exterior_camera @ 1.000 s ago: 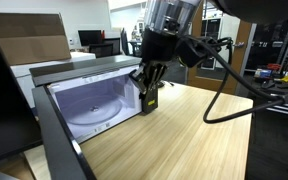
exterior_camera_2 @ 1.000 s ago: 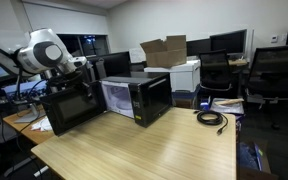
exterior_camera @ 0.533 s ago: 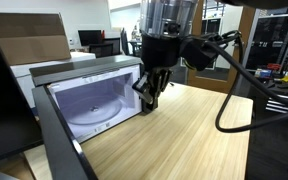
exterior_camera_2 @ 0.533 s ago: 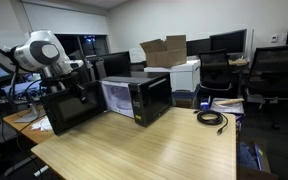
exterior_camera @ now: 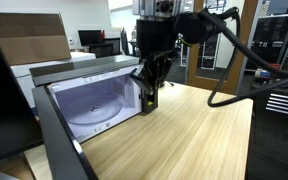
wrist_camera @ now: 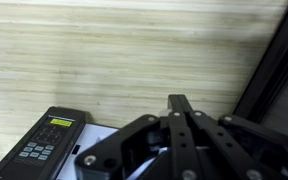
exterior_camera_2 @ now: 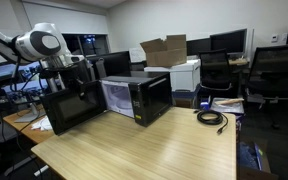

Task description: Open the microwave door

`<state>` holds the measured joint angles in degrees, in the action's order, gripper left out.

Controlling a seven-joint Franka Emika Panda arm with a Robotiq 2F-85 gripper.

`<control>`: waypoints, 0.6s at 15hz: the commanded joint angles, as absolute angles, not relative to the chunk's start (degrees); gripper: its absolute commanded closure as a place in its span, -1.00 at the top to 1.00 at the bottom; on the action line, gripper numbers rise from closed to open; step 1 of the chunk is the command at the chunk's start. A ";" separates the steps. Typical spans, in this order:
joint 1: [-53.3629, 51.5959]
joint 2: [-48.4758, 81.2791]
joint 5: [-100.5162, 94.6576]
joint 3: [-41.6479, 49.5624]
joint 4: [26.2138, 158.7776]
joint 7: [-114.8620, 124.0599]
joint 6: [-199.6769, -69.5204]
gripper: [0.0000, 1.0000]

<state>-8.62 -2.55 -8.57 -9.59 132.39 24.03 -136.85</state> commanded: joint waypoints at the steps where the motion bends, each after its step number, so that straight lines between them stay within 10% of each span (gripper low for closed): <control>1: -8.64 -3.87 -7.44 -9.60 129.81 20.77 -131.34 -0.48; 3: -8.52 -2.90 -8.52 -9.69 129.57 22.79 -132.62 -0.48; 4: -8.52 -2.91 -8.52 -9.69 129.21 22.76 -132.42 -0.98; 9: -8.54 -2.69 -8.53 -9.67 129.22 22.76 -132.43 -0.98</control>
<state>-8.62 -2.68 -8.58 -9.61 129.27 22.83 -132.52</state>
